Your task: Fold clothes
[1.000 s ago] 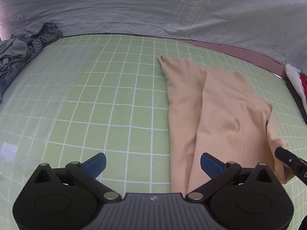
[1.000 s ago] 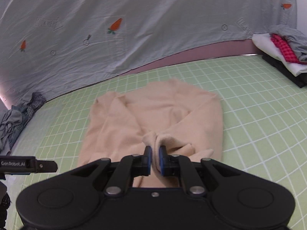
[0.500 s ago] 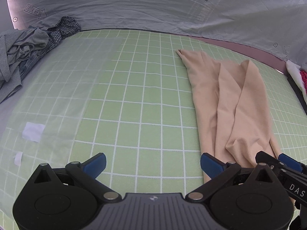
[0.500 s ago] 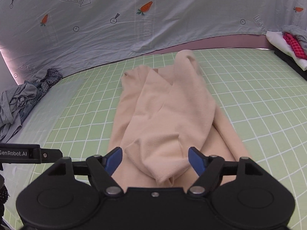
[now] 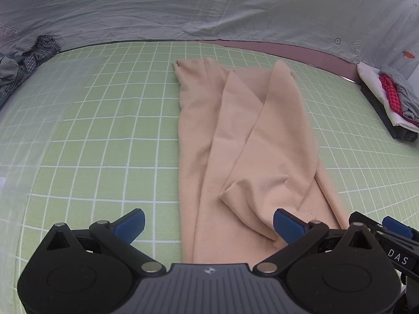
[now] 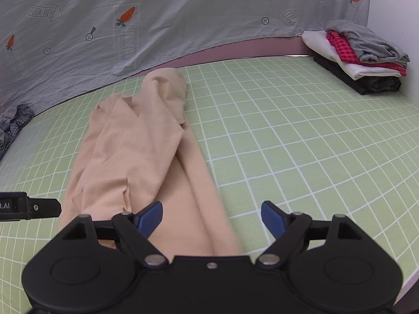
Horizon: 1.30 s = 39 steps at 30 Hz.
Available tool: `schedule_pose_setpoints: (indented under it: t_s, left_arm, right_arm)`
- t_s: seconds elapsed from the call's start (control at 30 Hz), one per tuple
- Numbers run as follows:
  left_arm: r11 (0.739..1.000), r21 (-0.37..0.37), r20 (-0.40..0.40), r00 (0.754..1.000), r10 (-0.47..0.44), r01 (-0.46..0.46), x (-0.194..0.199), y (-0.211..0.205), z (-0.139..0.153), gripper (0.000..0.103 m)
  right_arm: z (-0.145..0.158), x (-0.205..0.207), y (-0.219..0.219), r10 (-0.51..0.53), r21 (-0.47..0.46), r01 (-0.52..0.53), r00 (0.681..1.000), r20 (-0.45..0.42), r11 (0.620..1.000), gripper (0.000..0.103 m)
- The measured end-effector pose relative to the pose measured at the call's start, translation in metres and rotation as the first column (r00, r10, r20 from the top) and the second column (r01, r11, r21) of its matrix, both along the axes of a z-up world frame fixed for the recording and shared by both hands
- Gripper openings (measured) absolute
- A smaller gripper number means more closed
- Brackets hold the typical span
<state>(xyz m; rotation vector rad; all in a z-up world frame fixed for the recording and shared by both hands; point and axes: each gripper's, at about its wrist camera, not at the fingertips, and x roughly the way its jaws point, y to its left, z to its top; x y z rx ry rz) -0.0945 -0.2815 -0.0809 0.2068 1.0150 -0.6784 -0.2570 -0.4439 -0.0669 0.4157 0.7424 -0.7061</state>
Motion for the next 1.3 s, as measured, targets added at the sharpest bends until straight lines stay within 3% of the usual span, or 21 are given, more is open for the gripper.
schedule_pose_setpoints:
  t_s: [0.2, 0.33, 0.4, 0.47, 0.5, 0.63, 0.77, 1.03, 1.13, 1.3]
  left_arm:
    - [1.0, 0.014, -0.03, 0.999, -0.024, 0.025, -0.012, -0.039, -0.011, 0.09]
    - [0.999, 0.028, -0.044, 0.999, -0.024, 0.025, -0.013, -0.053, -0.017, 0.075]
    - [0.999, 0.027, -0.05, 0.998, -0.035, 0.037, -0.011, -0.056, -0.019, 0.052]
    - [0.998, 0.04, -0.046, 0.998, -0.045, 0.047, -0.01, -0.058, -0.02, 0.012]
    - [0.998, 0.046, -0.041, 0.998, -0.048, 0.049, -0.01, -0.059, -0.02, 0.009]
    - [0.999, 0.009, -0.003, 0.999, -0.05, 0.05, -0.008, -0.051, -0.009, 0.005]
    - [1.0, -0.006, 0.121, 0.992, -0.023, 0.024, -0.004, -0.033, 0.011, 0.005]
    - [0.993, -0.046, 0.309, 0.943, 0.121, -0.112, 0.027, 0.029, 0.046, 0.004]
    - [0.986, -0.054, 0.324, 0.931, 0.169, -0.16, 0.044, 0.056, 0.051, 0.004]
    - [0.981, -0.047, 0.266, 0.945, 0.192, -0.186, 0.068, 0.092, 0.045, 0.005]
  right_arm:
    - [-0.012, -0.015, -0.034, 0.008, 0.011, -0.007, 0.998, -0.061, 1.0, 0.087]
    - [-0.018, -0.019, -0.051, 0.025, 0.03, -0.023, 0.997, -0.073, 0.999, 0.095]
    - [-0.02, -0.019, -0.056, 0.03, 0.027, -0.028, 0.997, -0.077, 0.999, 0.095]
    - [-0.021, -0.018, -0.061, 0.03, 0.031, -0.027, 0.997, -0.076, 0.999, 0.095]
    - [-0.021, -0.017, -0.063, 0.028, 0.035, -0.025, 0.997, -0.075, 0.999, 0.095]
    - [-0.022, -0.012, -0.067, 0.014, 0.059, -0.011, 0.998, -0.058, 0.998, 0.095]
    - [-0.023, -0.004, -0.06, -0.043, 0.138, 0.045, 0.999, -0.021, 0.989, 0.095]
    - [-0.025, 0.01, -0.047, -0.166, 0.301, 0.146, 0.985, 0.039, 0.942, 0.095]
    - [-0.027, 0.014, -0.036, -0.222, 0.357, 0.188, 0.973, 0.058, 0.915, 0.095]
    - [-0.03, 0.019, -0.013, -0.307, 0.41, 0.253, 0.949, 0.071, 0.876, 0.096]
